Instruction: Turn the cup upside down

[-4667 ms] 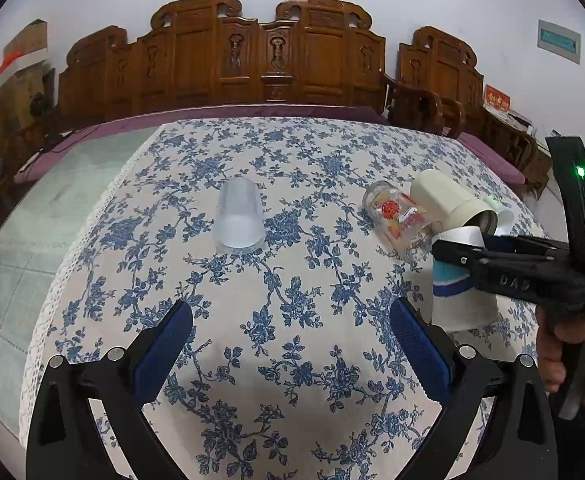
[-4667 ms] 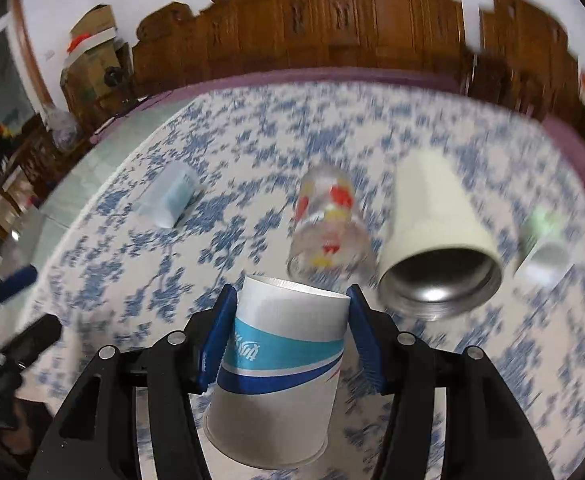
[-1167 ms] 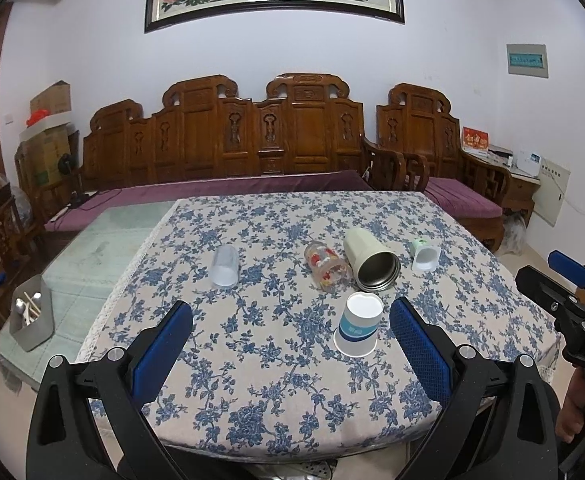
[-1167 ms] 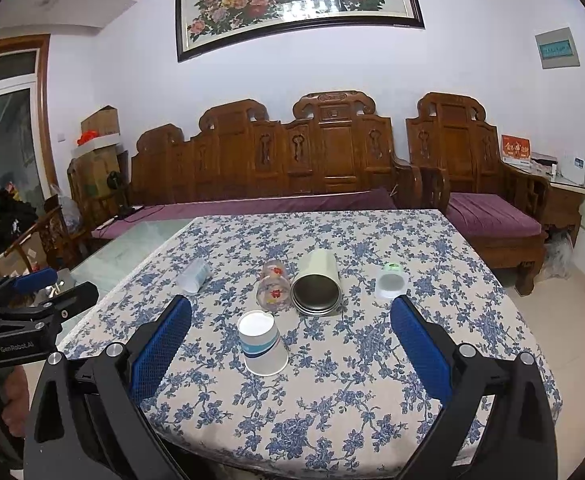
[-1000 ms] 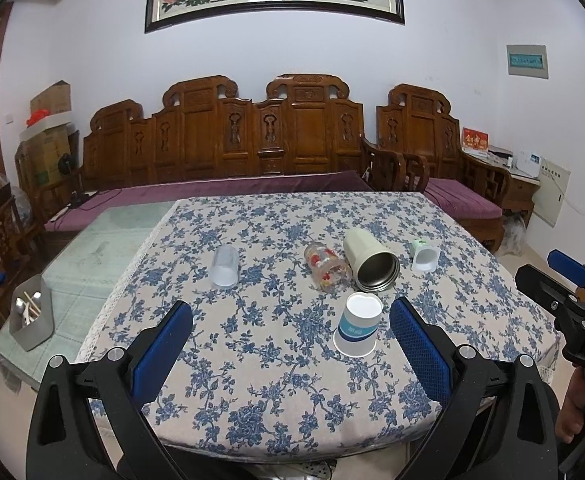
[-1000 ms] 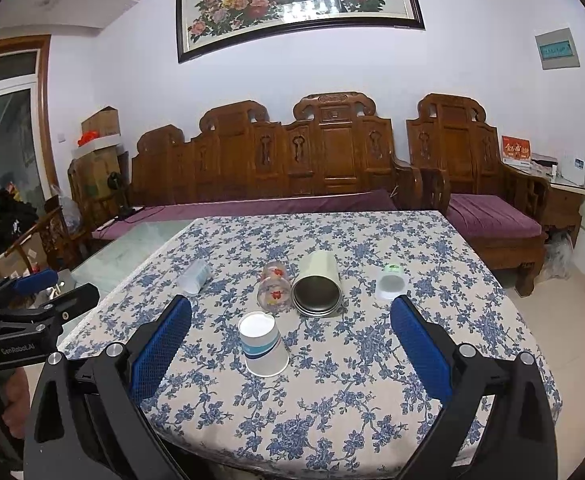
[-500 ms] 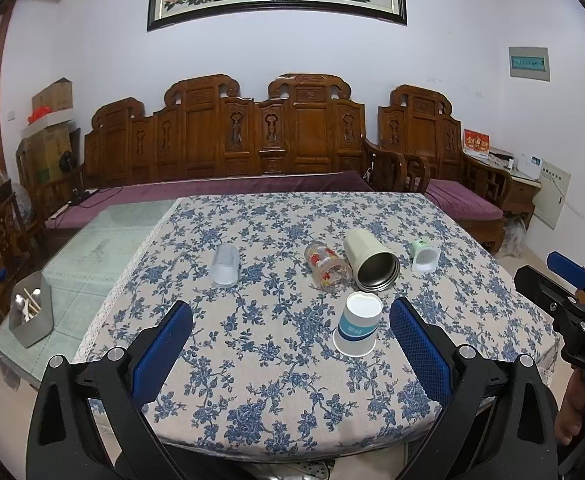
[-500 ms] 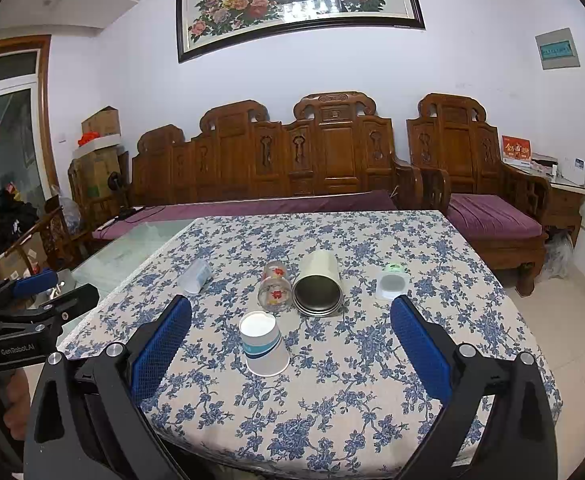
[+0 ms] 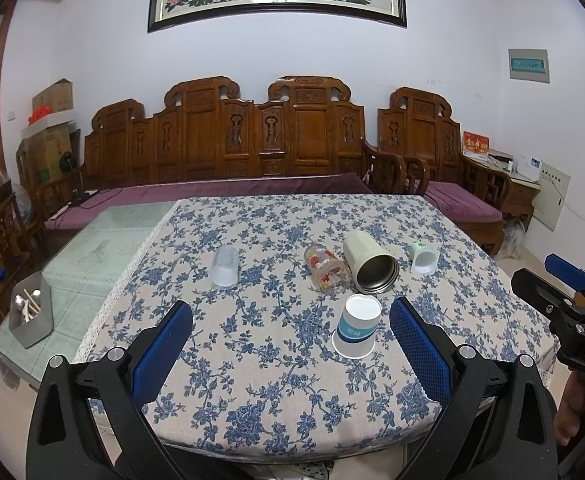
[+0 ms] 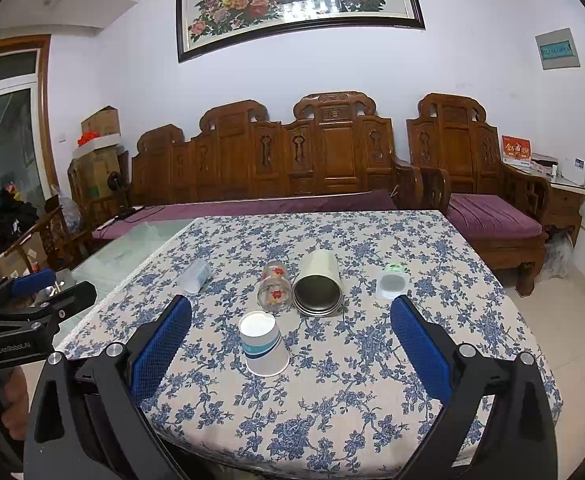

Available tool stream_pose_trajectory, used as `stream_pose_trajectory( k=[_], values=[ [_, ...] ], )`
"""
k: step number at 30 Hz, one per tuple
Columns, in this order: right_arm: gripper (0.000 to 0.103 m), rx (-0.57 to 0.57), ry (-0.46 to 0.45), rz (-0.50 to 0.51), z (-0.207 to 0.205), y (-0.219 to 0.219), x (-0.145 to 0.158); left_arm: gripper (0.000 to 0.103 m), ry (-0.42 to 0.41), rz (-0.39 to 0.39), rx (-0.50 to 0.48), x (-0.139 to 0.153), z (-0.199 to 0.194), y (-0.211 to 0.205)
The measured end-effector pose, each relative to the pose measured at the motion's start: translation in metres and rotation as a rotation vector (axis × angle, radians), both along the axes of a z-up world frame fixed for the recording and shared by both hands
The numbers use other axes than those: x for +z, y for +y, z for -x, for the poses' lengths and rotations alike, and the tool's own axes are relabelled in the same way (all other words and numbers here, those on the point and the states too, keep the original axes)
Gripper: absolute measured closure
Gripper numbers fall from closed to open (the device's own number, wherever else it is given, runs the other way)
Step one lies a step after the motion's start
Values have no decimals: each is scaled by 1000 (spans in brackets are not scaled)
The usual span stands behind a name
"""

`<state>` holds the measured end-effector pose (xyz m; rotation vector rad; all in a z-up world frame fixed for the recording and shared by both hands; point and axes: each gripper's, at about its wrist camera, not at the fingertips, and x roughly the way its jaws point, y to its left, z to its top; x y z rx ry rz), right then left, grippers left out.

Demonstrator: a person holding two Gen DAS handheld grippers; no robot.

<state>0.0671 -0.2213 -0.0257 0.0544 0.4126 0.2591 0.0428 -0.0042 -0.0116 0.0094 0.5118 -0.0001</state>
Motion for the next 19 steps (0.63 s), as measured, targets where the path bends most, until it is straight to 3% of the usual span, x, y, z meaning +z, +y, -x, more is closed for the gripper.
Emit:
stream_pose_trajectory(
  k=[19],
  values=[
    [3,0,-2,0,0,1,0,8,-4,3,-1,1,-1,-3]
  ],
)
